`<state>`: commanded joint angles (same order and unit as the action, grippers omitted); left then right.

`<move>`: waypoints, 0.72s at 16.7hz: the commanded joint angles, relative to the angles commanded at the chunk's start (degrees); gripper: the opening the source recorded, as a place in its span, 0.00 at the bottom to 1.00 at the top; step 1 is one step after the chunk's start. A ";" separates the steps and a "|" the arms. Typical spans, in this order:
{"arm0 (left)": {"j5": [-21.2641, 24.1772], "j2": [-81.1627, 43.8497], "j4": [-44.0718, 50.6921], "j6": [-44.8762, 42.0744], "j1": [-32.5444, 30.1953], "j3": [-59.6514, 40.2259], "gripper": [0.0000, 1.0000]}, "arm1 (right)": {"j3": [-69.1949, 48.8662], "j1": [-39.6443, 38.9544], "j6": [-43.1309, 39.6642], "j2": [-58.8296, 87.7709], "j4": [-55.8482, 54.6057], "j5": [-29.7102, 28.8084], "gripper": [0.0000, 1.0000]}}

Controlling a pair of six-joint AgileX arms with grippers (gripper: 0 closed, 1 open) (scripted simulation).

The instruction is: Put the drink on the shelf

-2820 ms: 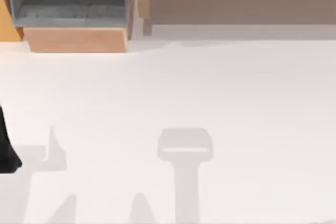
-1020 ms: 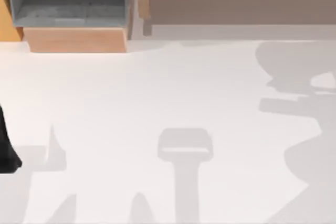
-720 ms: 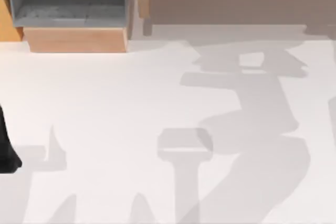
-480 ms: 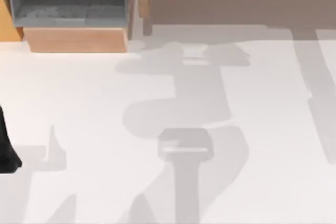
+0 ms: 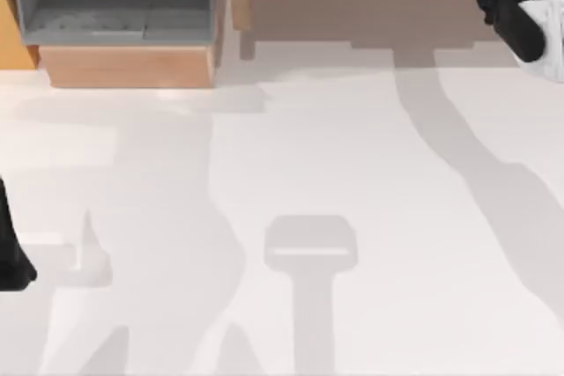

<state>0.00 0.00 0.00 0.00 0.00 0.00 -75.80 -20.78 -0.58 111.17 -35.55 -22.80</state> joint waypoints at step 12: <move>0.00 0.00 0.00 0.00 0.00 0.00 1.00 | -3.13 -3.18 0.79 0.57 3.63 -3.34 0.00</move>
<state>0.00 0.00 0.00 0.00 0.00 0.00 -78.92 -23.96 0.20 111.74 -31.91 -26.15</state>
